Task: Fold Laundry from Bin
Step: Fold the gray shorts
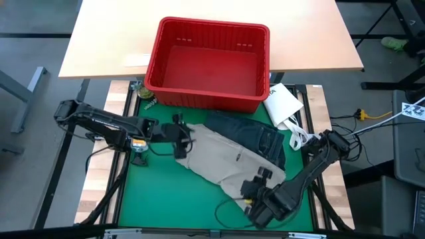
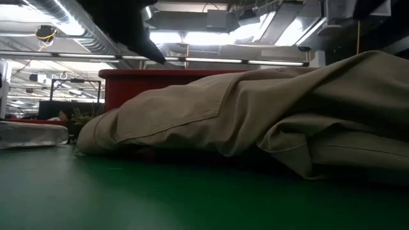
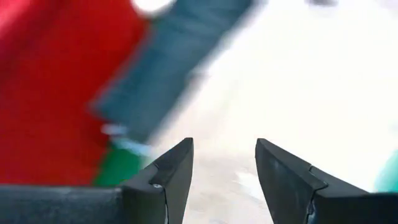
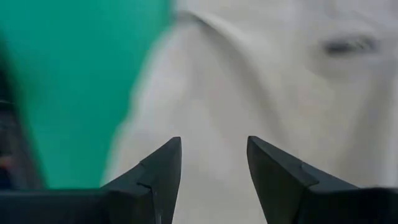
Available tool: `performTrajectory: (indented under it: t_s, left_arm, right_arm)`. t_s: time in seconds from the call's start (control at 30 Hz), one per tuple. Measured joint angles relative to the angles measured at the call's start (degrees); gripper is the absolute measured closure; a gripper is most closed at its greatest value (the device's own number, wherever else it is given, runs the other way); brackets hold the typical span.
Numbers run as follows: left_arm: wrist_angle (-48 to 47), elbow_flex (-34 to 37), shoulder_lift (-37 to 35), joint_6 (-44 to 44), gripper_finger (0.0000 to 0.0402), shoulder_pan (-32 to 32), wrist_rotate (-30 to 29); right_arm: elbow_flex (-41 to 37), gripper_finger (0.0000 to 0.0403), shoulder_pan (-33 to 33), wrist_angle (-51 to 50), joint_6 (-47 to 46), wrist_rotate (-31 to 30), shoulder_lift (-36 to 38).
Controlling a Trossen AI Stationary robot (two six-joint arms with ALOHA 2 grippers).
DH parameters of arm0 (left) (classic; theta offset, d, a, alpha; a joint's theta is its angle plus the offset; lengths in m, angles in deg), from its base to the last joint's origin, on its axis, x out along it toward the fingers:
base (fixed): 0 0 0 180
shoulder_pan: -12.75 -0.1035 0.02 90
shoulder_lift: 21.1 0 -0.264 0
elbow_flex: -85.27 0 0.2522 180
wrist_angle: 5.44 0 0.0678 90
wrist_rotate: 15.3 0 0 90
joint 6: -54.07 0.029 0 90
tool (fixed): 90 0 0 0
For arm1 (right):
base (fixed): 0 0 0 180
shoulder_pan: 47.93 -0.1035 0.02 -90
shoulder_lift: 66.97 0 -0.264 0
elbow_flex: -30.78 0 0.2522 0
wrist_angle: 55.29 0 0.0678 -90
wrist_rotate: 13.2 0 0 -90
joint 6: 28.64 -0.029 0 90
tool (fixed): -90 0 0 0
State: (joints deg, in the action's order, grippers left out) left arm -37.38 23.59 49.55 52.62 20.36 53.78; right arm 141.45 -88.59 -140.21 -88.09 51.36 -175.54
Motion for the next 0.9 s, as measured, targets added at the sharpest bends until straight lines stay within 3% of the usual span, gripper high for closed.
performTrajectory:
  t_s: [0.13, 0.2, 0.53, 0.7, 0.9]
  left_arm:
    - [-0.85, -0.02, 0.94, -3.13, 0.0233, 4.29, 8.85]
    - [-1.13, -0.02, 2.08, -4.85, 0.0233, 6.91, 10.0]
    - [-1.54, -0.02, 12.83, -7.42, 0.0233, 15.25, 5.28]
    - [-2.79, -0.02, 18.74, -7.13, 0.0233, 15.13, 1.3]
    - [-5.51, -0.09, 22.1, -6.97, 0.0233, 13.9, 0.67]
  right_arm:
    - [0.02, 0.0219, -2.2, 9.17, 2.05, -2.58, -1.26]
    - [0.04, 0.0219, -3.35, 11.91, 2.33, -3.11, -2.58]
    - [0.02, 0.0219, -6.8, 21.82, 2.35, 2.02, -12.69]
    - [0.02, 0.0219, -6.99, 21.36, 2.33, 8.36, -16.49]
    - [0.09, 0.0219, -6.95, 18.3, -0.55, 16.5, -18.08]
